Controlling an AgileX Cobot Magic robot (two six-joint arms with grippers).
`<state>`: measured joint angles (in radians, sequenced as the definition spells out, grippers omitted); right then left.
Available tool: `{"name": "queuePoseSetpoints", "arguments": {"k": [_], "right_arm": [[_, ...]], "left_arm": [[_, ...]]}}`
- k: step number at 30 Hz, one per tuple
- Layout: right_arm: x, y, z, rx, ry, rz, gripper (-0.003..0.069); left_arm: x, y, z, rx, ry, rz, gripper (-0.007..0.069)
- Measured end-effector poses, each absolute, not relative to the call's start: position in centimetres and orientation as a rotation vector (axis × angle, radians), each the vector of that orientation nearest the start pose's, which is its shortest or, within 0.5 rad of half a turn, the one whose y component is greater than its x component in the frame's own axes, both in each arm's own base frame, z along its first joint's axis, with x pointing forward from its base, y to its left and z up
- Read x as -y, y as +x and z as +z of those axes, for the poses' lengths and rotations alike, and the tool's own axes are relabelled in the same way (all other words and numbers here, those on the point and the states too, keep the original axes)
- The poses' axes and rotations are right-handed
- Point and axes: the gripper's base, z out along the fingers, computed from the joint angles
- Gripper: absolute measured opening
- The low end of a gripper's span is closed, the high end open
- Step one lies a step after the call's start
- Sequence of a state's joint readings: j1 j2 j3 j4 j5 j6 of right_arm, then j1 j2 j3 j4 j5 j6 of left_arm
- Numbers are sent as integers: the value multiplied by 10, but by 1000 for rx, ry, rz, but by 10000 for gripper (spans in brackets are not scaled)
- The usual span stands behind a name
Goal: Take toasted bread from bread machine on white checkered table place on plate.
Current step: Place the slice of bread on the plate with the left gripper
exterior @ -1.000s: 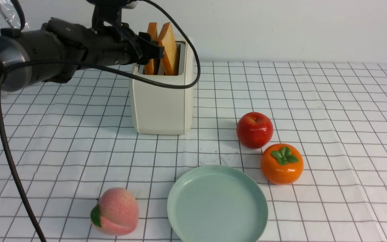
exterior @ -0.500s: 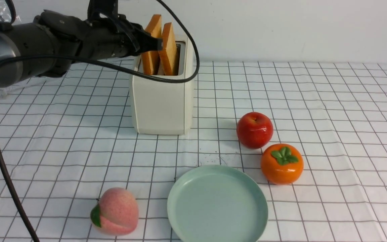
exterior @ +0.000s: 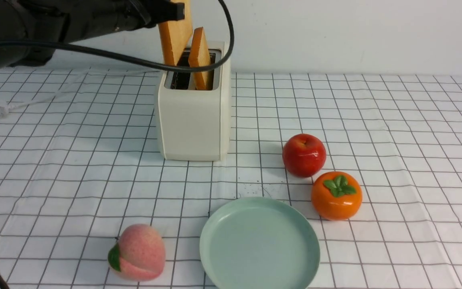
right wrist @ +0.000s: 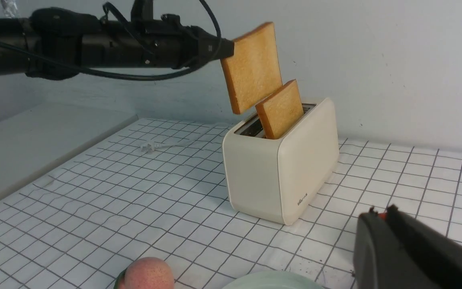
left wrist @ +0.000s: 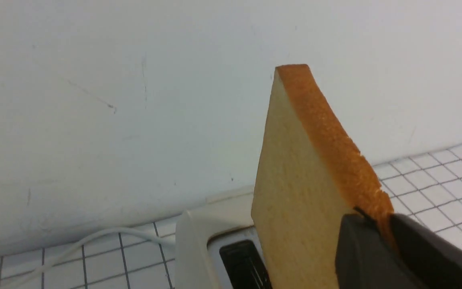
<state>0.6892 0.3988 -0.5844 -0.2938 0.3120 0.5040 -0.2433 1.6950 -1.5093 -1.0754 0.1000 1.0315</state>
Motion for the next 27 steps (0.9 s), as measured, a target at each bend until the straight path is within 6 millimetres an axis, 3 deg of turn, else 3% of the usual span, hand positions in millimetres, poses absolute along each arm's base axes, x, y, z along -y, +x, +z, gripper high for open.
{"name": "queuePoseSetpoints", "arguments": {"k": [3, 8, 11, 14, 18, 23, 24, 27], "right_arm": [[-45, 68, 355, -1605, -308, 634, 33], [-45, 68, 355, -1605, -308, 634, 37], [-45, 68, 355, -1605, -308, 634, 40], [-45, 68, 355, -1605, -308, 634, 42], [-45, 68, 353, -1628, -303, 633, 42], [-45, 67, 348, -1691, -283, 646, 42], [-44, 67, 346, -1708, -280, 645, 42], [-44, 67, 345, -1721, -278, 642, 42]], "left_arm": [[104, 374, 420, -1625, 261, -308, 36], [107, 314, 471, -1571, 343, -527, 36], [113, 281, 481, -1652, 406, -726, 36], [117, 262, 477, -1781, 484, -835, 36], [122, 247, 436, -2135, 547, -973, 36], [124, 251, 375, -2333, 464, -1046, 36], [126, 255, 350, -2374, 423, -1070, 36], [129, 264, 313, -2404, 346, -1132, 36]]}}
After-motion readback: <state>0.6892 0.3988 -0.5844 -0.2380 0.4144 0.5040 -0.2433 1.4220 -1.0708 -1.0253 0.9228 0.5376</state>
